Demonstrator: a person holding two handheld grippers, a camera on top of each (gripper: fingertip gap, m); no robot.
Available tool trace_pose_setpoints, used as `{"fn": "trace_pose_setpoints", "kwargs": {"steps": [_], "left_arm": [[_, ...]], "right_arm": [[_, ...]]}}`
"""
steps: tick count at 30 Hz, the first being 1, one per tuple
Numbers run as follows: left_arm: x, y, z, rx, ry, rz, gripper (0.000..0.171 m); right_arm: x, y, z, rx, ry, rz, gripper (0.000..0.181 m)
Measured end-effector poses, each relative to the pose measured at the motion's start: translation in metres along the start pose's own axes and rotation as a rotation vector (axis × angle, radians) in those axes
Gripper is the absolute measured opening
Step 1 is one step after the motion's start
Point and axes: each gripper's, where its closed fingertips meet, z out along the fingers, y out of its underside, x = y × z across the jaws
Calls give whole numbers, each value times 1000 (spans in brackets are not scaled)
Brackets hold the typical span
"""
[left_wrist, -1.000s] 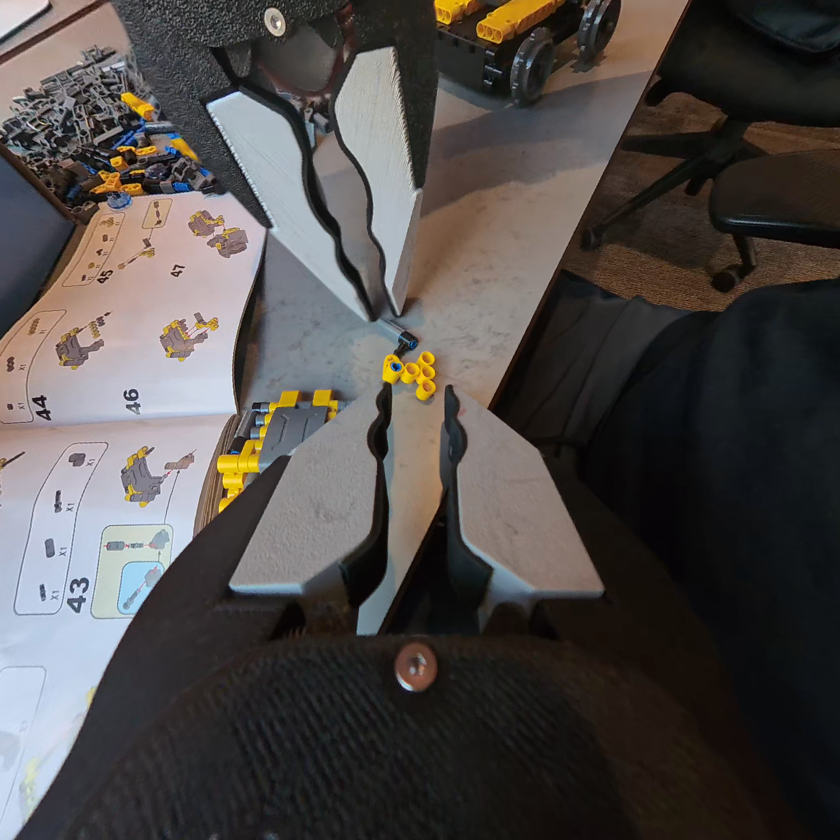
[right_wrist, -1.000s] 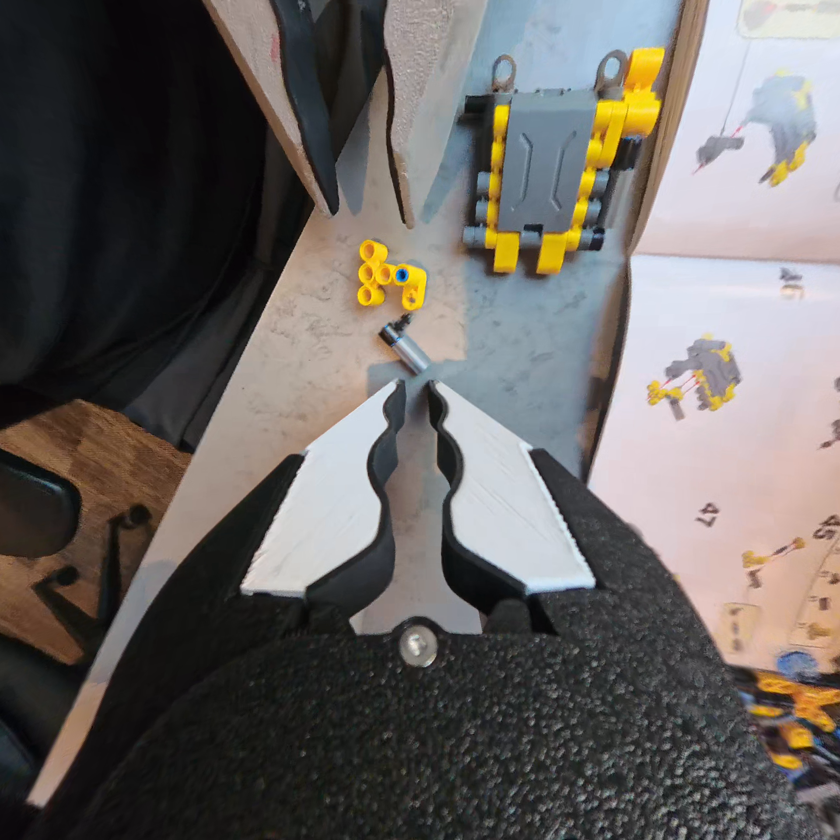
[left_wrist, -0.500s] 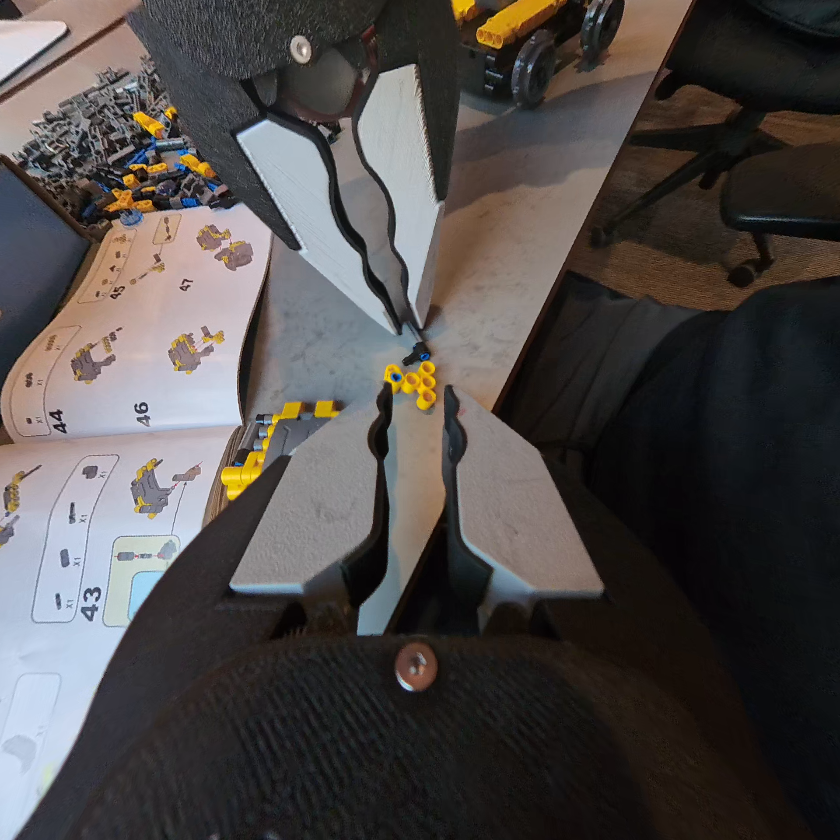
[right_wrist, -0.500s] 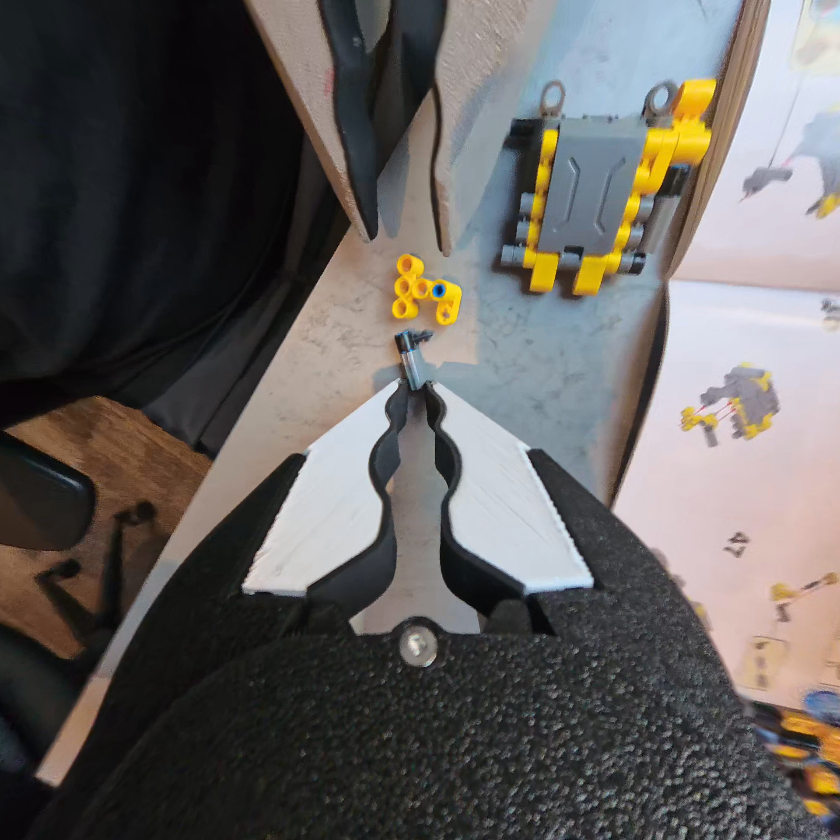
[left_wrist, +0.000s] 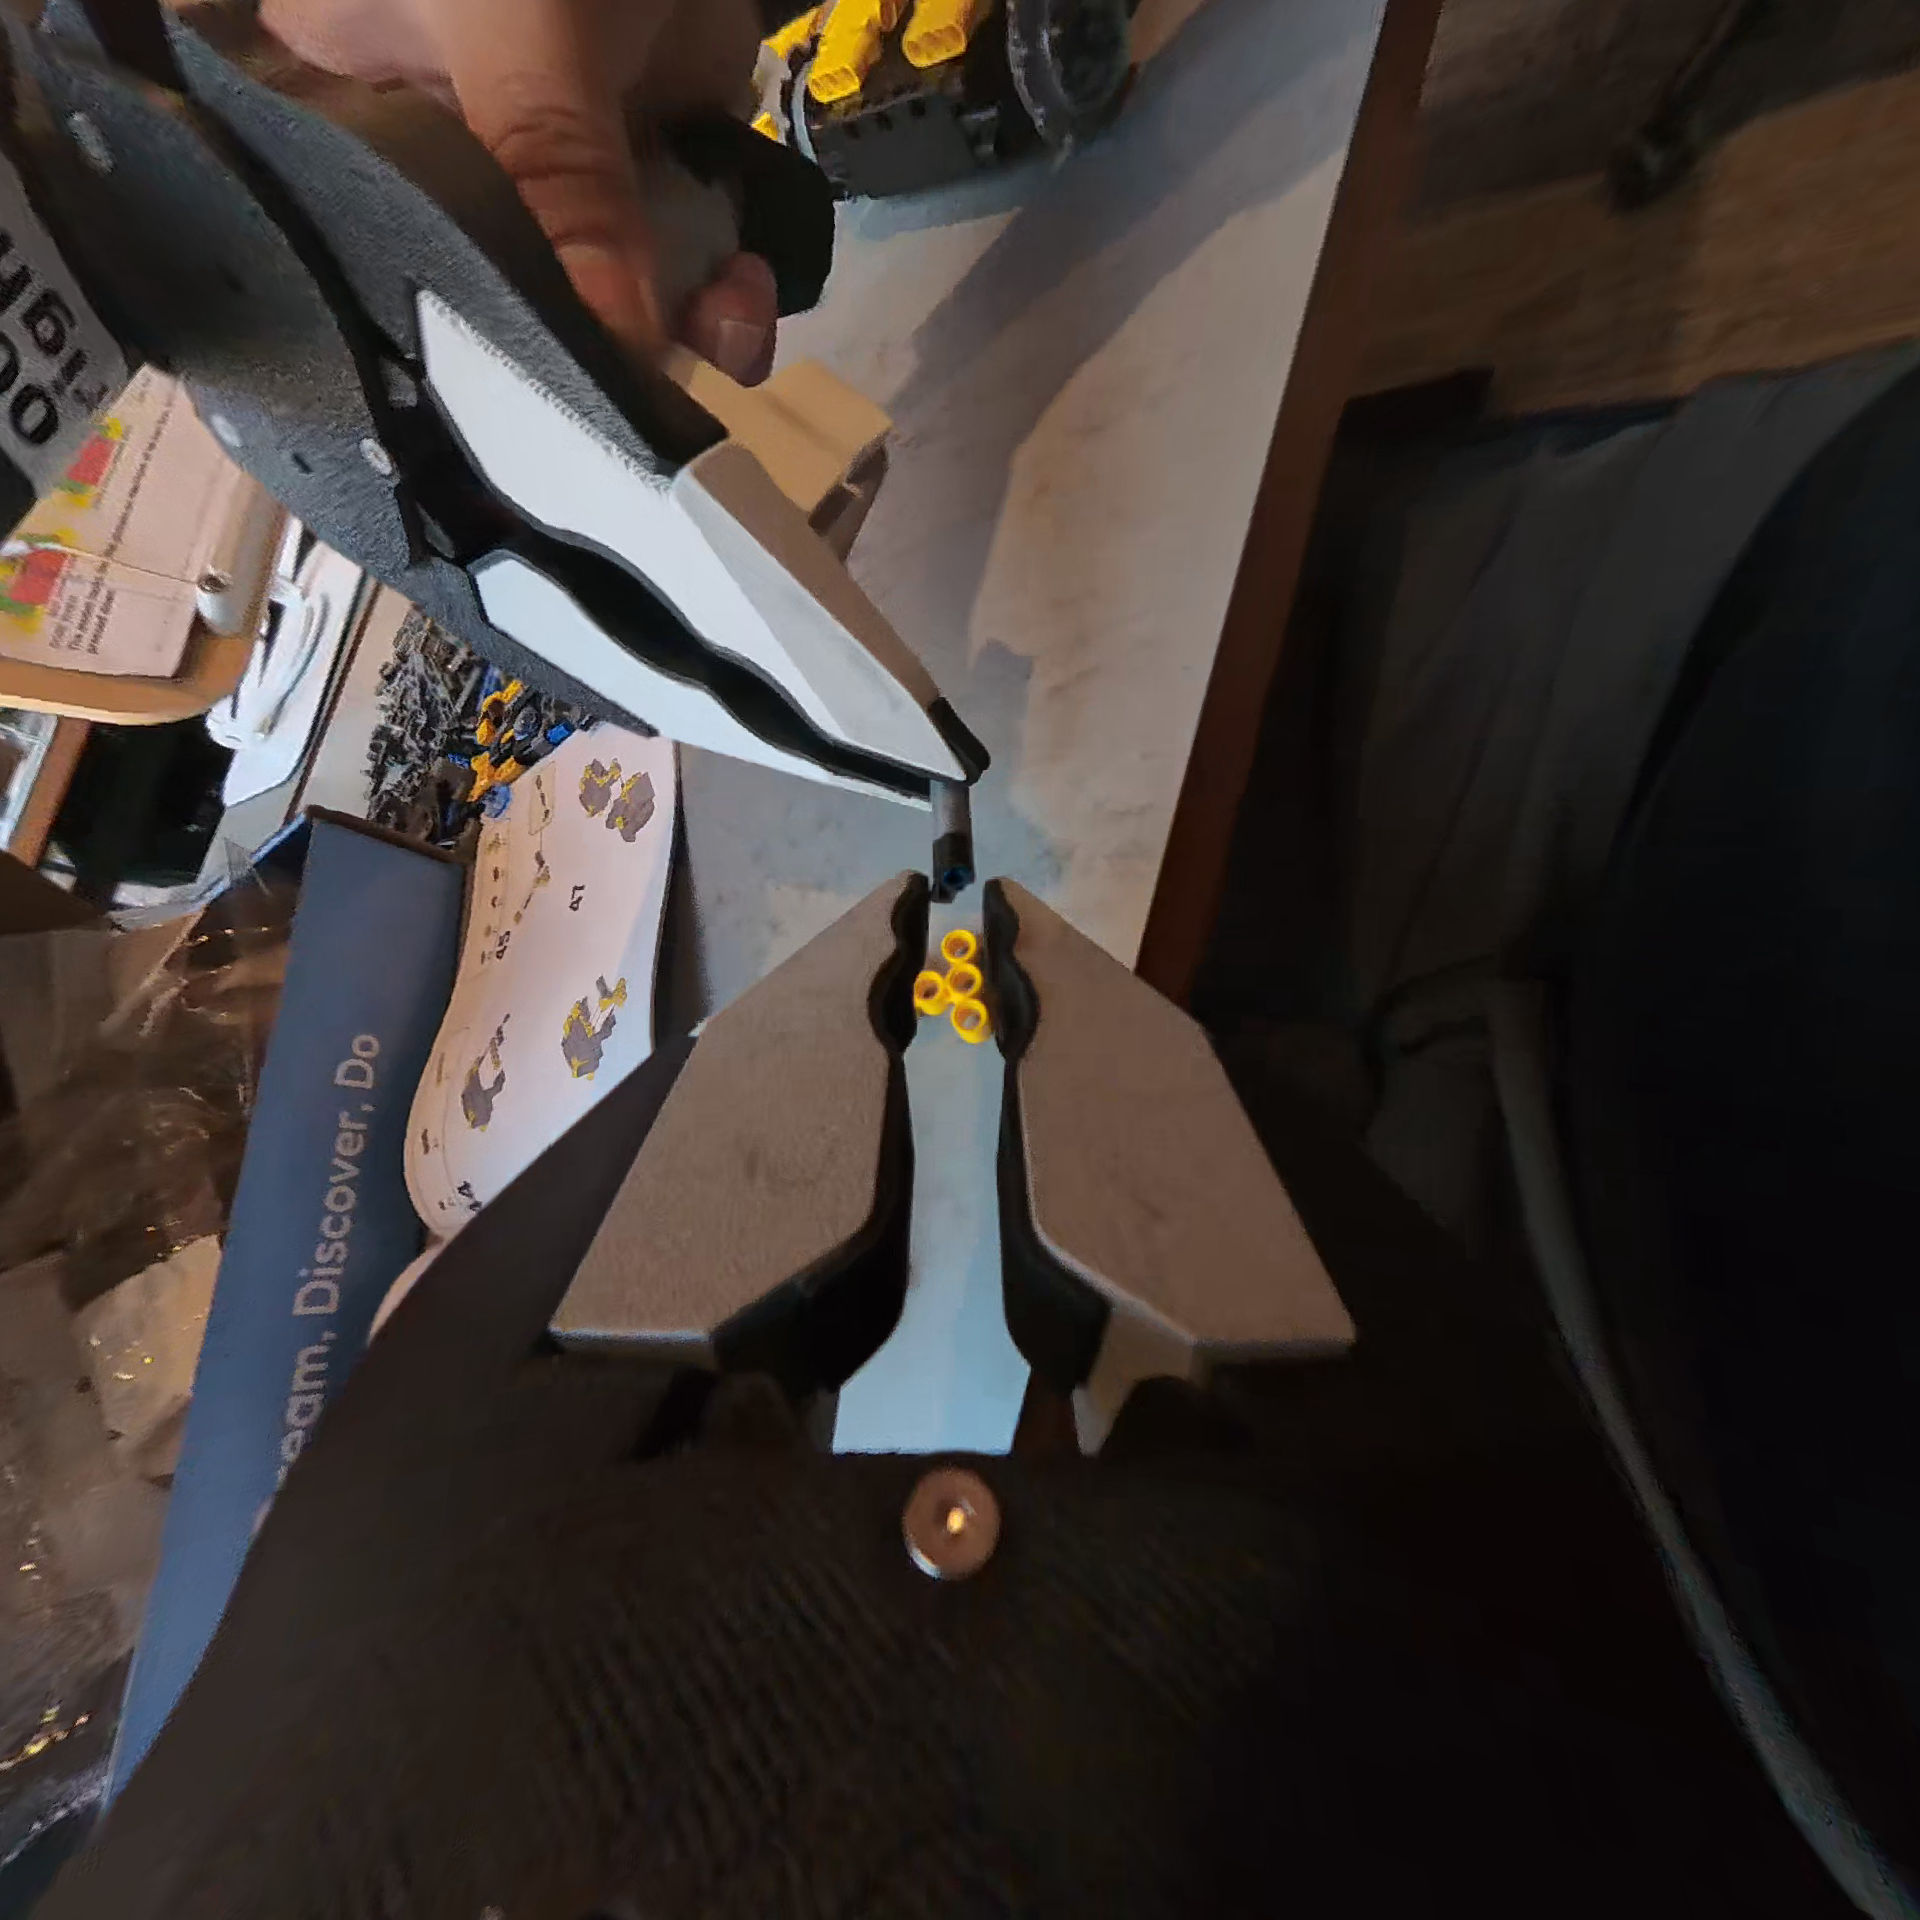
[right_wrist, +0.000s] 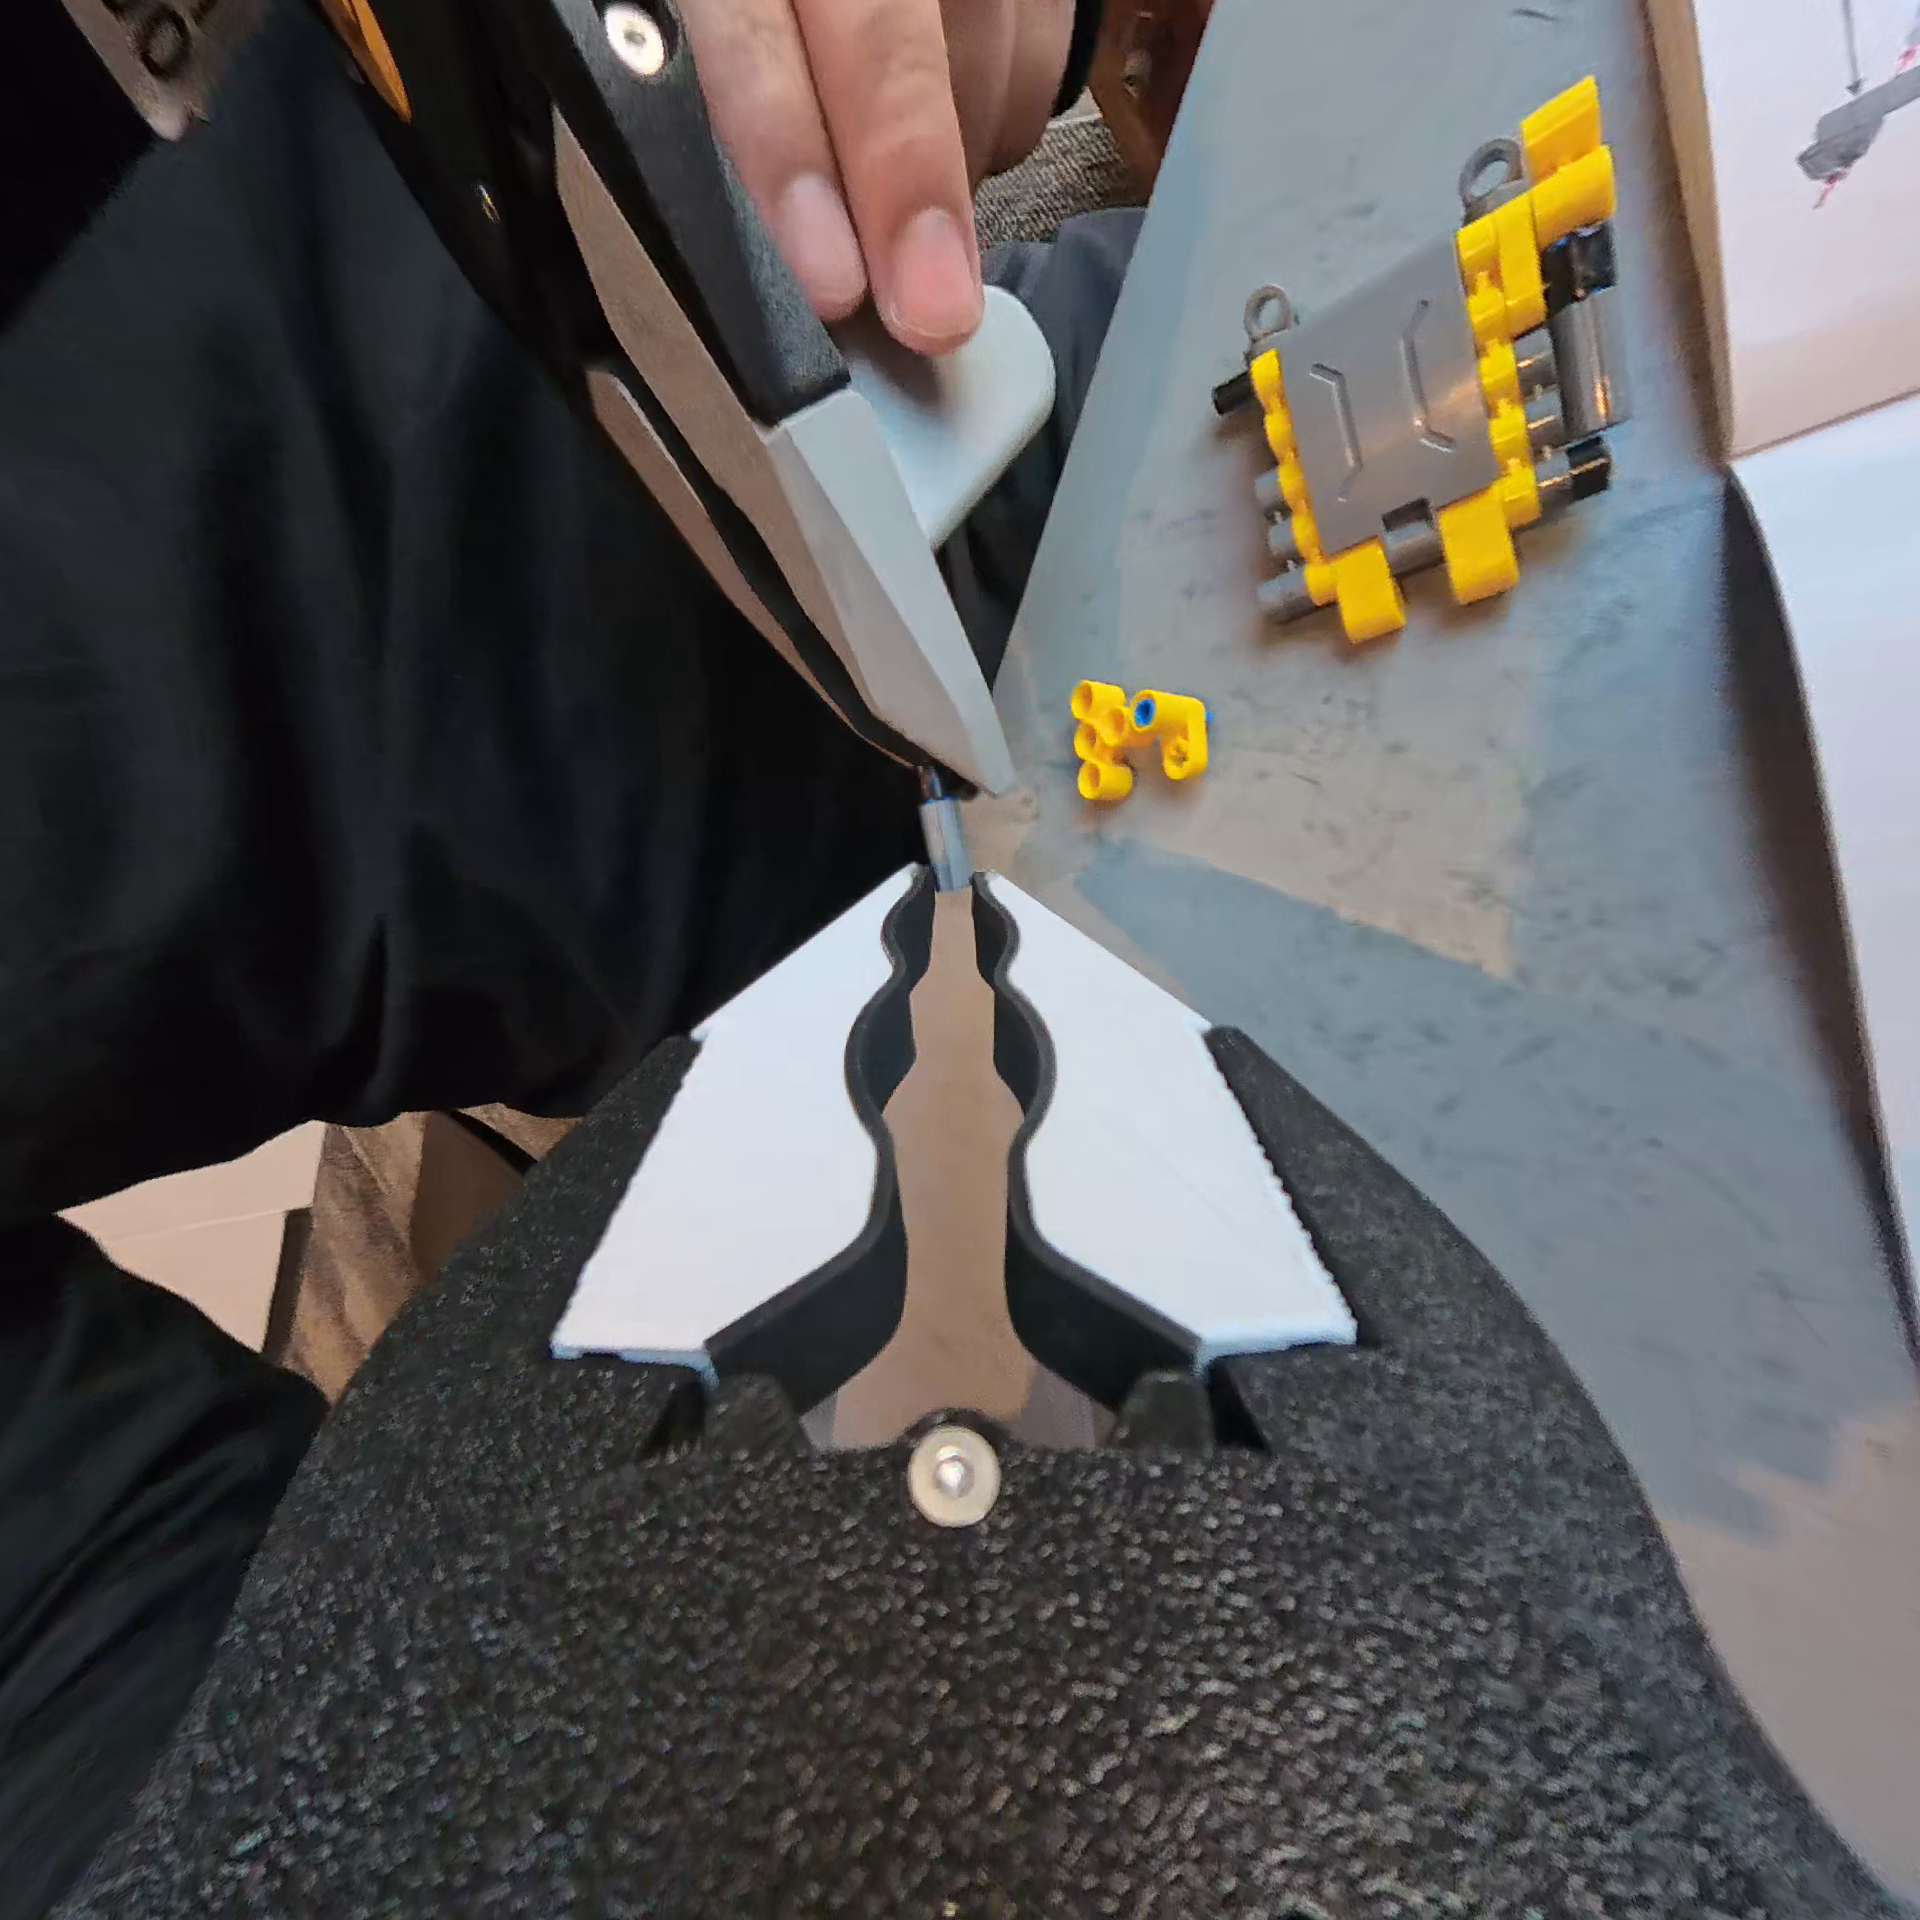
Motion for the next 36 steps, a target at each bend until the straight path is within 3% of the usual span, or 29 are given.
{"fn": "trace_pose_setpoints", "kwargs": {"steps": [9,13,17,20,25,30,36], "left_arm": [[1,-4,-3,47,12,-26,5],[1,-4,-6,92,126,-202,4],[-1,-11,-11,153,200,-328,4],[-1,-13,-13,184,235,-386,5],[-4,-10,-13,180,251,-478,5],[-17,17,-12,43,122,-520,30],[-5,23,2,-19,183,-503,38]], "right_arm": [[-1,-6,5,72,-28,50,6],[8,-15,3,116,254,-152,26],[2,-19,2,92,518,-389,17],[-2,-20,3,64,606,-446,11],[0,-19,1,80,664,-433,6],[19,-6,-7,129,669,-284,6],[31,-5,-2,145,590,-206,6]]}}
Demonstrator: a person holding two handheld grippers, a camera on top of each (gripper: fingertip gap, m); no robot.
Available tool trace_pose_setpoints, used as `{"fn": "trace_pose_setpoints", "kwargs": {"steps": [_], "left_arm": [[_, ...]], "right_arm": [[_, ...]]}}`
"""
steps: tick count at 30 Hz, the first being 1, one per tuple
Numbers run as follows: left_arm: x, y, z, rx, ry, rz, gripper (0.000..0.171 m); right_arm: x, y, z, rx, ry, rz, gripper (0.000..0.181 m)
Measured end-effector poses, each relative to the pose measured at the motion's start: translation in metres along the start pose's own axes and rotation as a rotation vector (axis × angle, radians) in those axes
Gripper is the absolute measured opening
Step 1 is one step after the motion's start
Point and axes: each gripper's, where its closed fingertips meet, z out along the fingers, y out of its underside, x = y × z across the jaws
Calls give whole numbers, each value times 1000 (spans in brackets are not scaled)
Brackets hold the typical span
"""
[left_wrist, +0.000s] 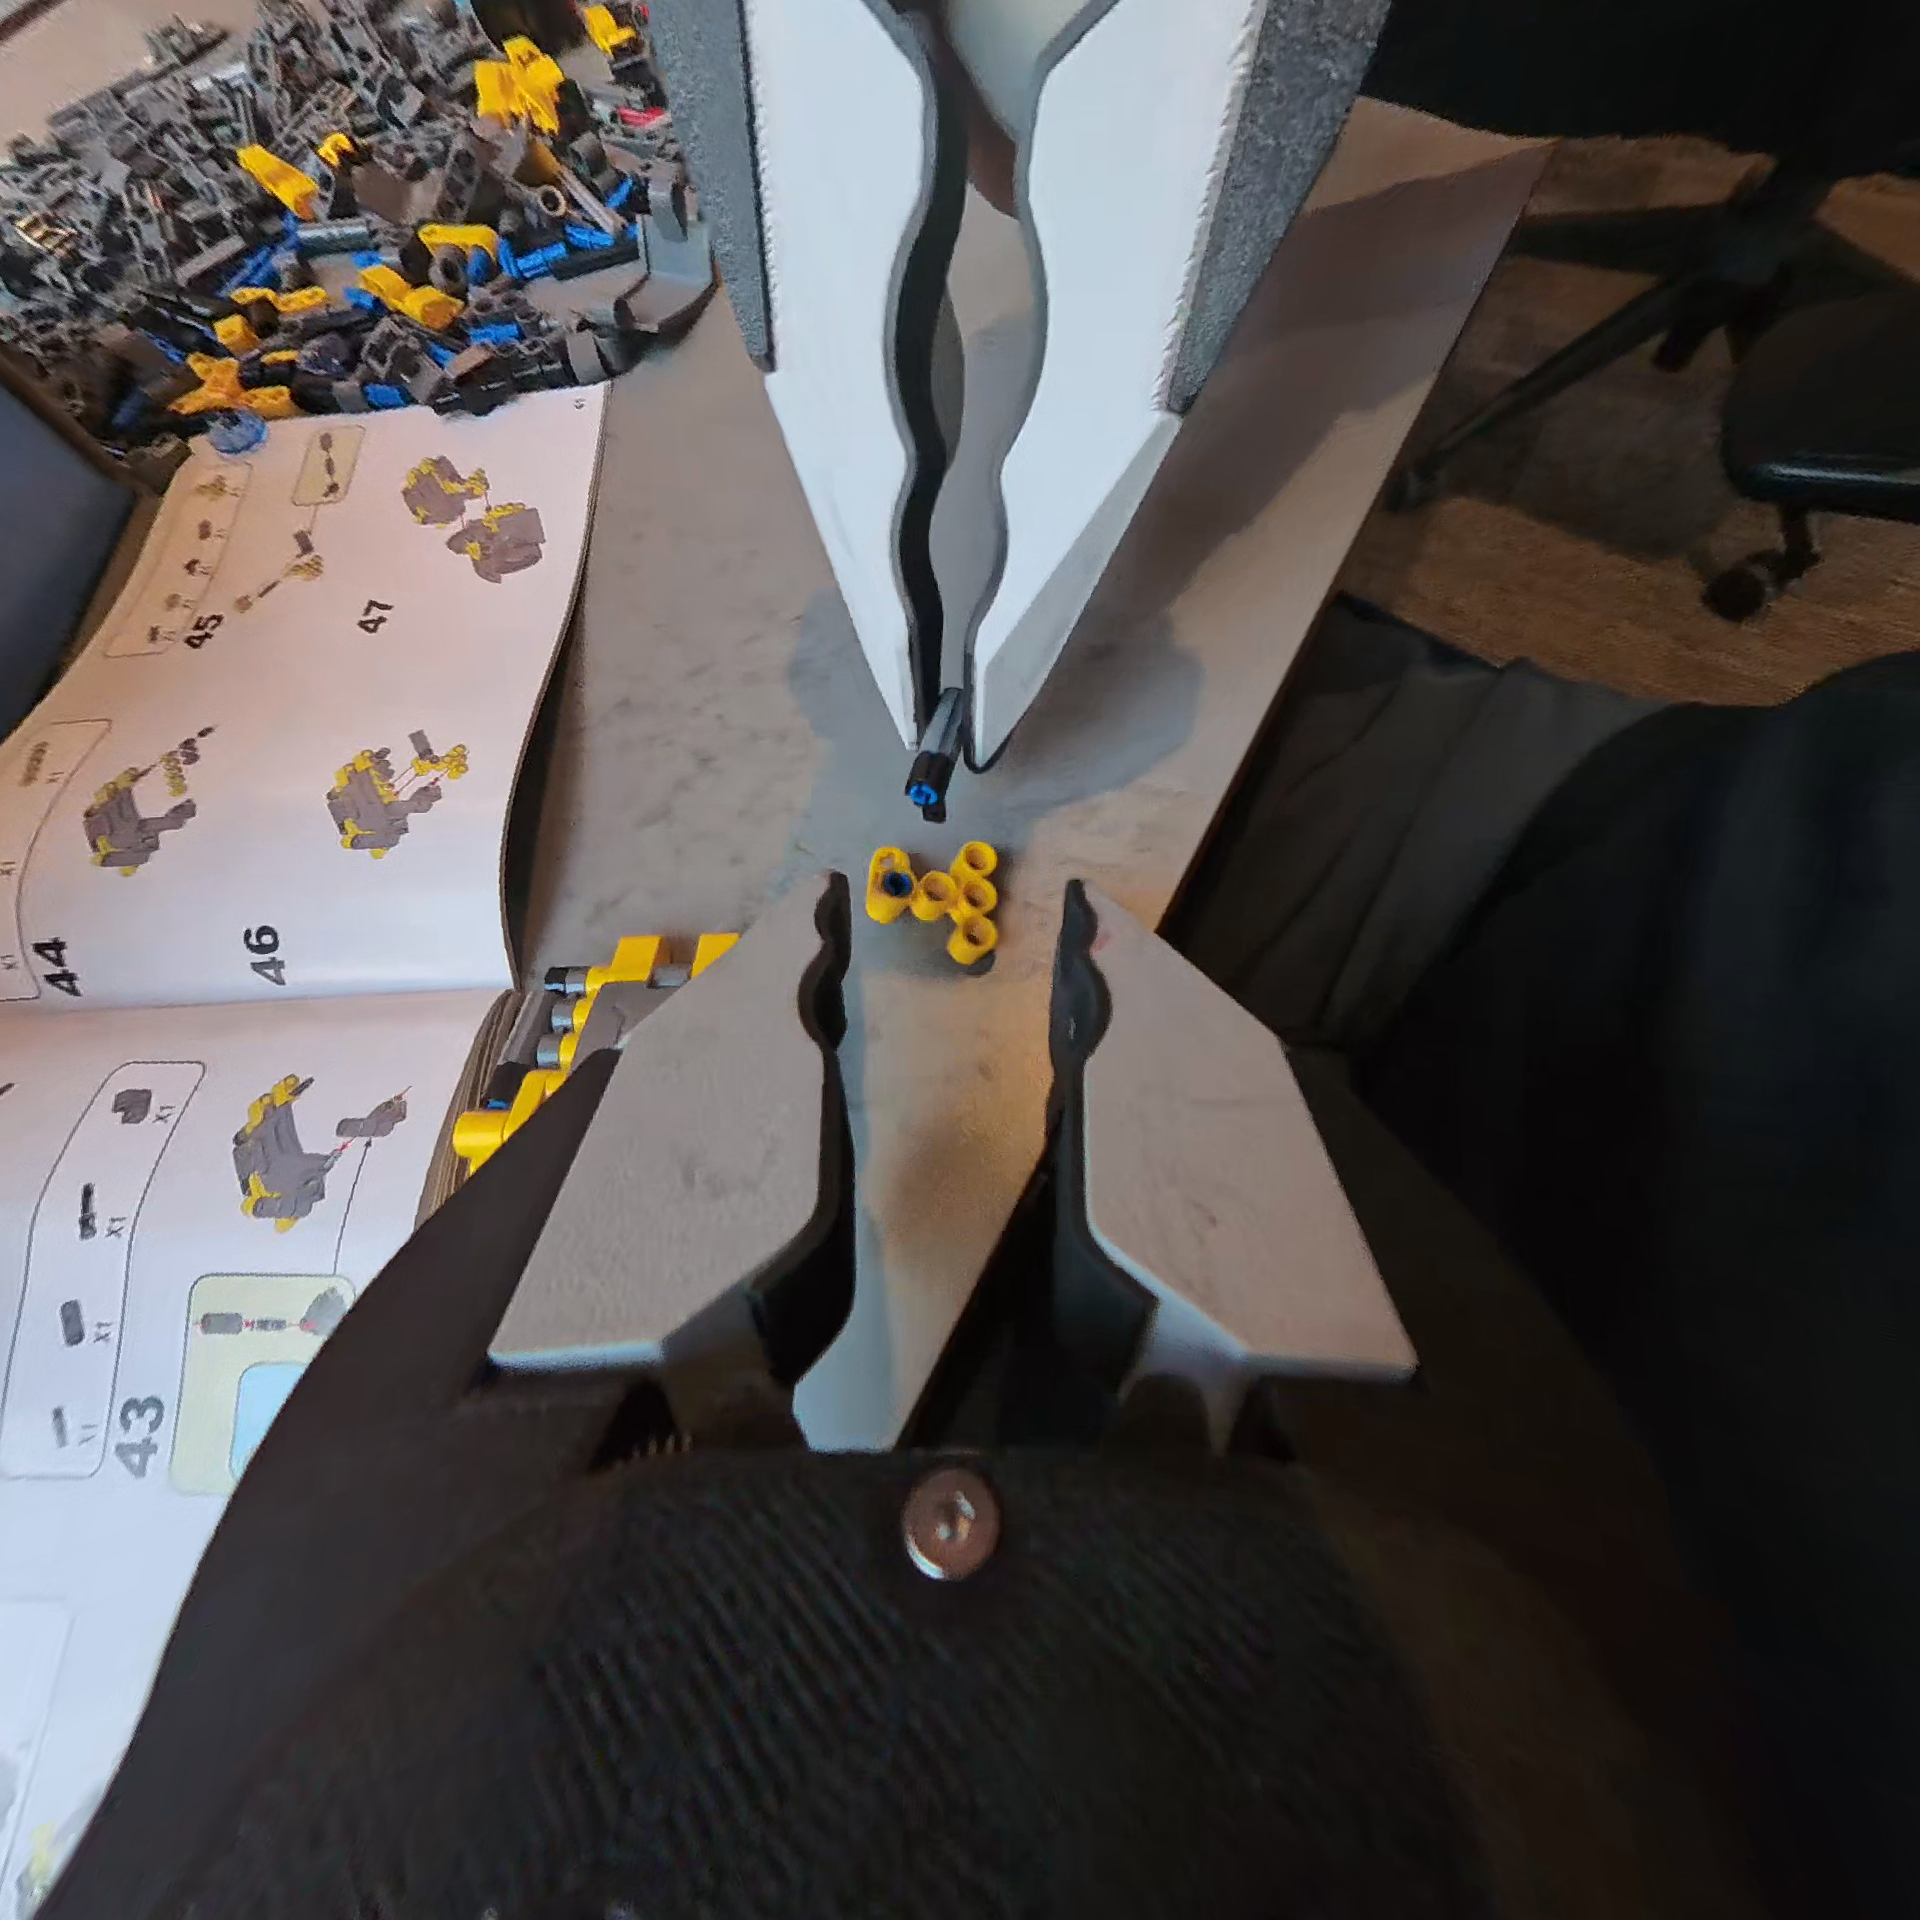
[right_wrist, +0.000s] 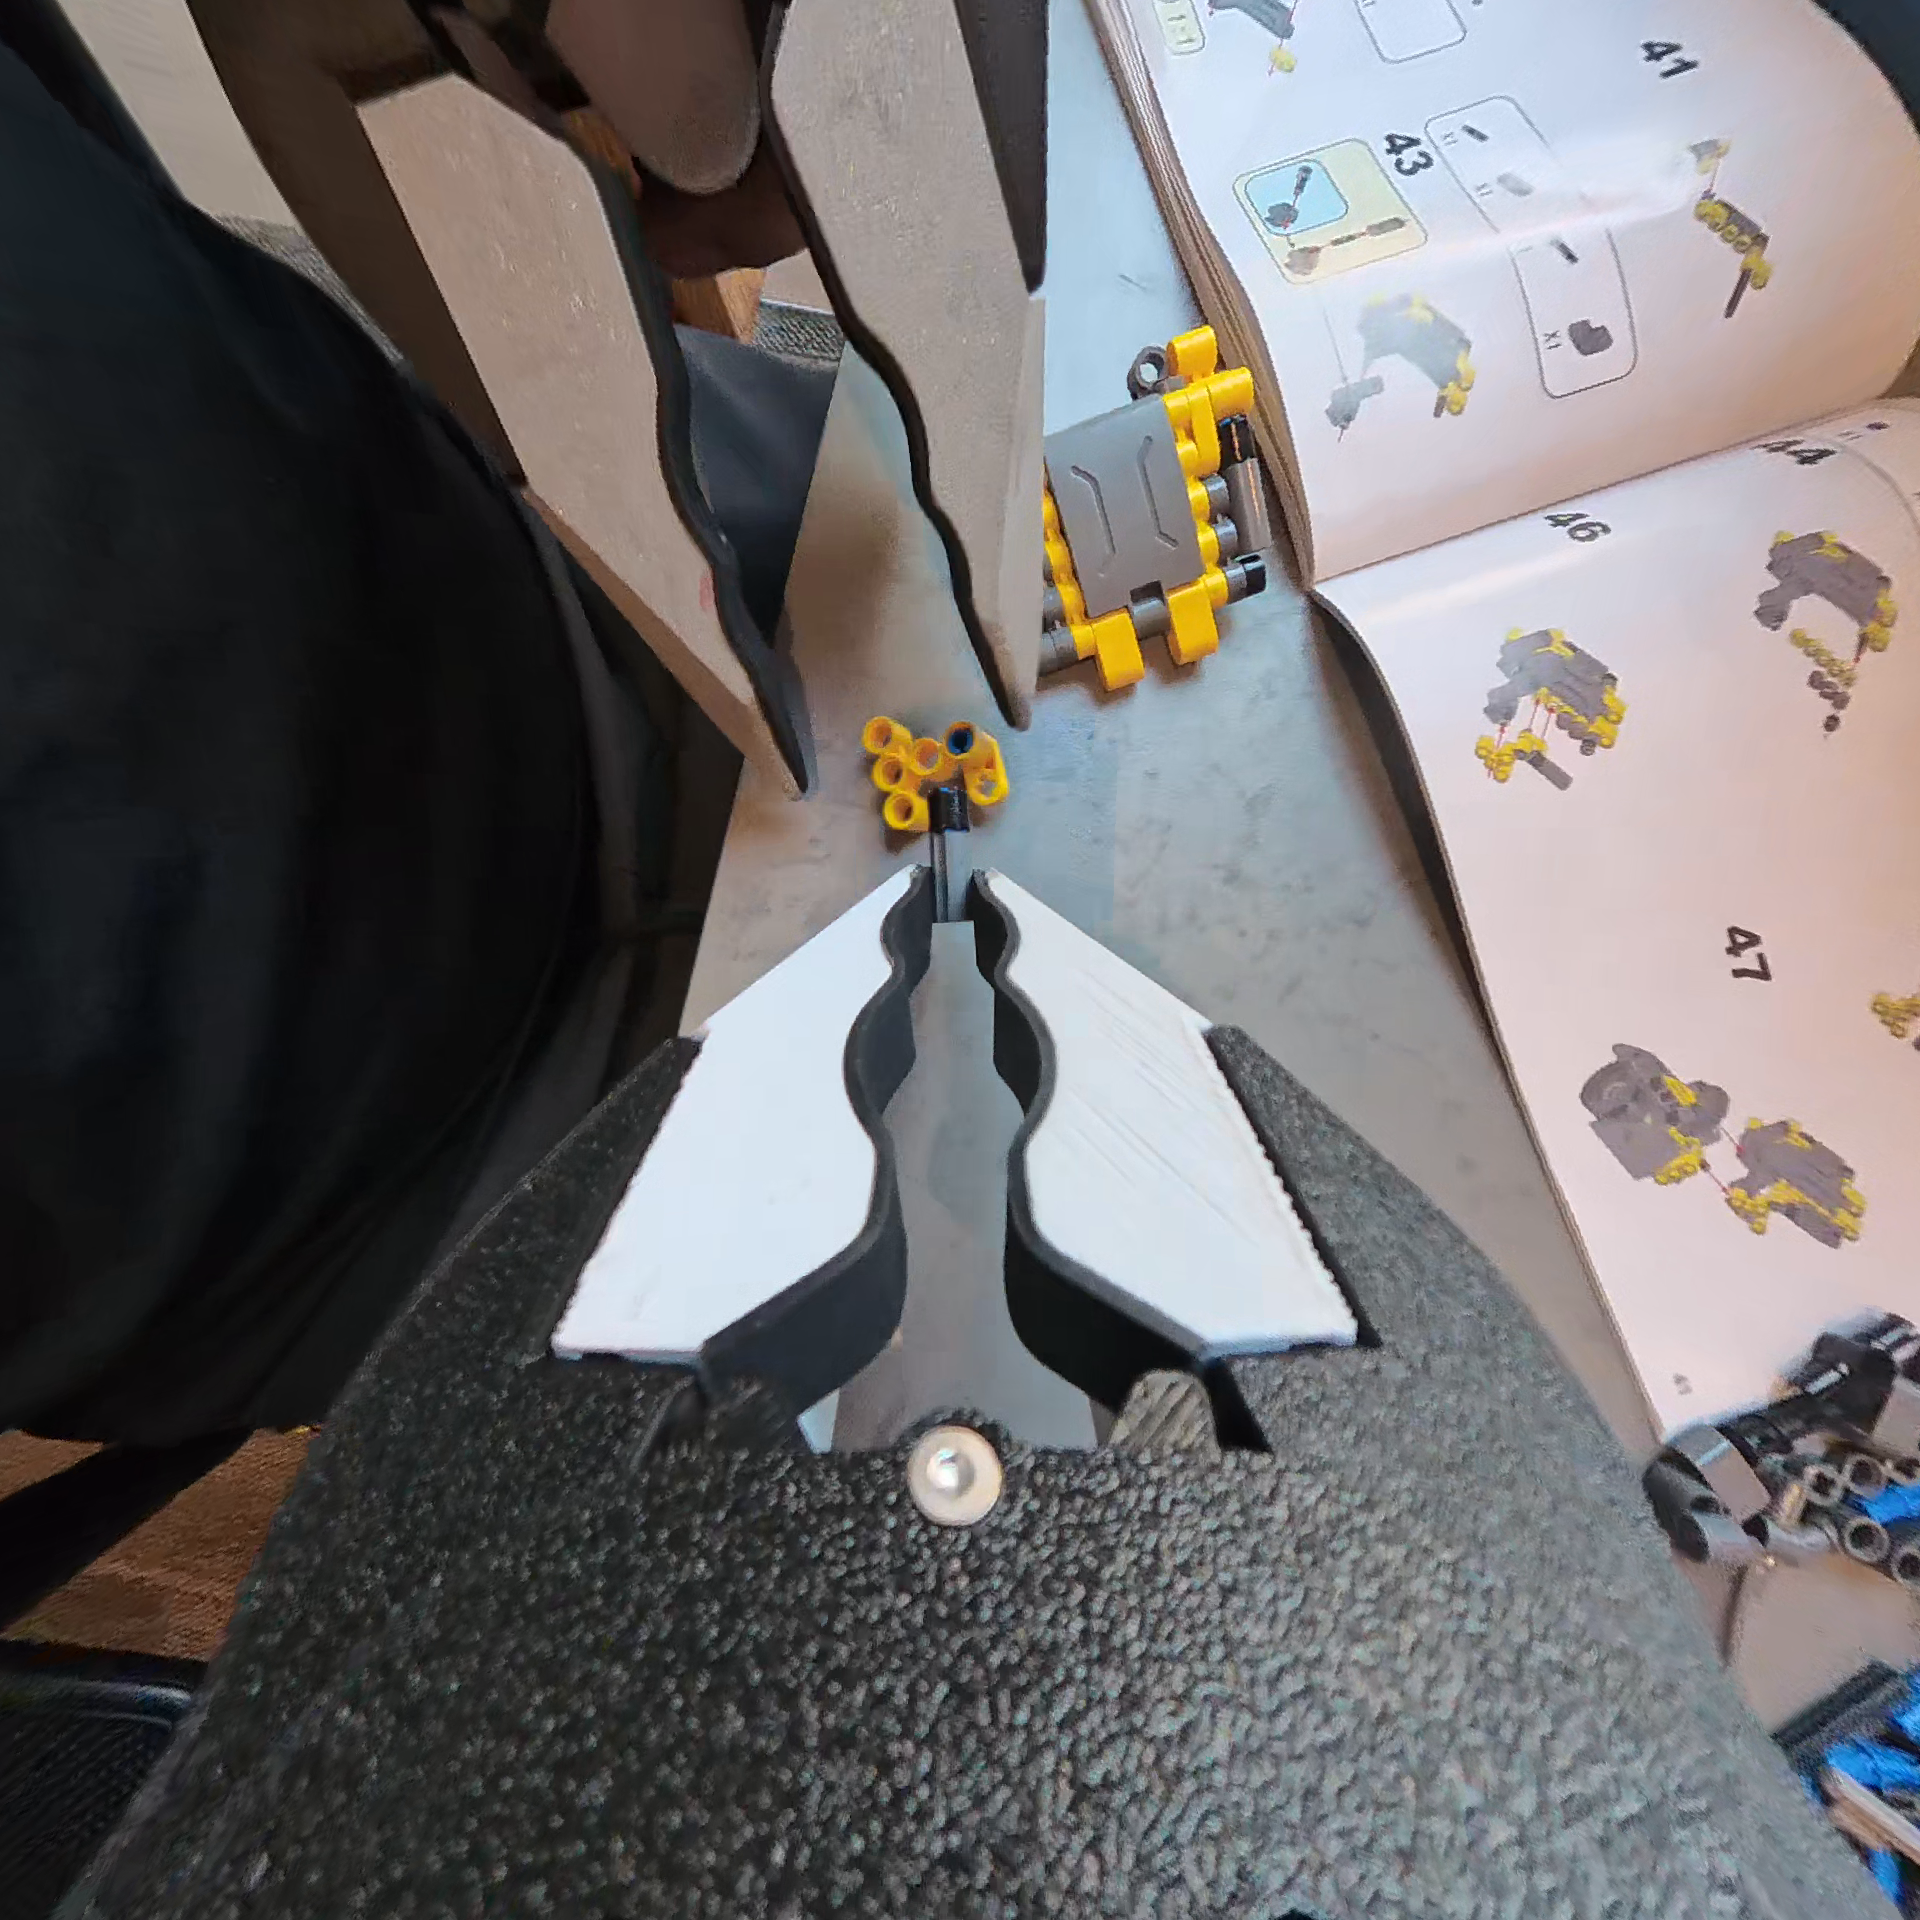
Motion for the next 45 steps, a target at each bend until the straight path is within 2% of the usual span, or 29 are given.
{"fn": "trace_pose_setpoints", "kwargs": {"steps": [2,6,16,23,30,32,37,40,45], "left_arm": [[-1,3,3,-22,13,6,36],[3,2,5,-30,30,55,21],[5,-4,-1,-2,58,118,28],[8,1,5,-44,81,177,24],[4,6,8,-54,87,136,18],[2,7,6,-58,81,110,22],[-2,9,-5,-22,53,-42,44],[6,-1,-11,21,14,-144,52],[16,-15,-2,54,-96,-170,47]], "right_arm": [[1,-1,1,18,-36,32,6],[1,-5,0,79,-109,92,6],[-1,-1,4,76,-83,28,6],[-1,1,7,63,-81,14,6],[0,4,9,44,-53,-21,6],[2,4,8,48,-43,-15,6],[0,4,4,53,-28,-5,6],[1,8,2,54,-6,-4,6],[3,18,3,24,10,51,6]]}}
